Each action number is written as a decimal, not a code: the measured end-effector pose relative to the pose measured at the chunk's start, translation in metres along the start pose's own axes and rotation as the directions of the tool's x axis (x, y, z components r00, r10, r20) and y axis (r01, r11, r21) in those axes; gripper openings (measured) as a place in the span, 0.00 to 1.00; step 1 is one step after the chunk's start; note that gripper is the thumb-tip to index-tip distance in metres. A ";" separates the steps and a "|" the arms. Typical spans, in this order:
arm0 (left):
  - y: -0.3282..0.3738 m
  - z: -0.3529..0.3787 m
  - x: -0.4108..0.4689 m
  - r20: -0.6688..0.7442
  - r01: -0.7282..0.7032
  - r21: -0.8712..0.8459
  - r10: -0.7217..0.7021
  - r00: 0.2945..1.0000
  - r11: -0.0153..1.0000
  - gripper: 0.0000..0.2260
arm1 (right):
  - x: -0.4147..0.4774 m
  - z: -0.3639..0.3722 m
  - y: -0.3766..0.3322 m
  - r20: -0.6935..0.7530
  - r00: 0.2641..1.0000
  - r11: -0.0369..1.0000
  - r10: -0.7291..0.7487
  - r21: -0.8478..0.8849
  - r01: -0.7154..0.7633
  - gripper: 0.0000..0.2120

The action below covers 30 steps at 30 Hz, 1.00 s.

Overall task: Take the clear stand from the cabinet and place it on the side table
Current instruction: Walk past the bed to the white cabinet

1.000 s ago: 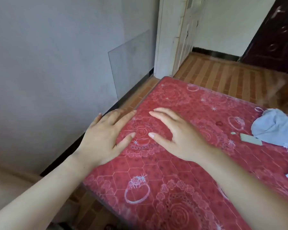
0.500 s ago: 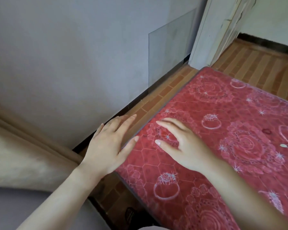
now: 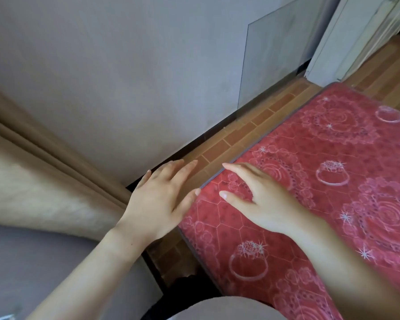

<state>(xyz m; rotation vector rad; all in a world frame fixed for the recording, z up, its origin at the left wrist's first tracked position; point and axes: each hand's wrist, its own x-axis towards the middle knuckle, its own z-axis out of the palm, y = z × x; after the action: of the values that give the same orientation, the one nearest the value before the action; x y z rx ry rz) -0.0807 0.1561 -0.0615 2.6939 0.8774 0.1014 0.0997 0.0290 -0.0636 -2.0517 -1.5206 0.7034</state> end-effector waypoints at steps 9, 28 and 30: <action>-0.013 0.007 0.065 -0.002 -0.075 -0.091 0.075 0.997 0.993 0.27 | 0.034 -0.014 0.016 -0.063 0.996 0.996 0.063 -0.054 -0.067 0.28; -0.139 -0.025 0.260 0.295 -0.426 -0.138 0.447 0.844 0.894 0.28 | 0.190 0.013 -0.025 -0.352 0.861 0.925 0.366 0.035 -0.379 0.29; -0.141 -0.023 0.266 0.287 -0.414 -0.150 0.440 0.851 0.898 0.28 | 0.197 0.011 -0.019 -0.347 0.869 0.931 0.353 0.040 -0.363 0.29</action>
<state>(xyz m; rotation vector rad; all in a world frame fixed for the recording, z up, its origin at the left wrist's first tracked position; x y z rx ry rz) 0.0512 0.4259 -0.0903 2.6738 0.1640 -0.1900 0.1278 0.2245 -0.0825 -2.3579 -0.9650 0.4129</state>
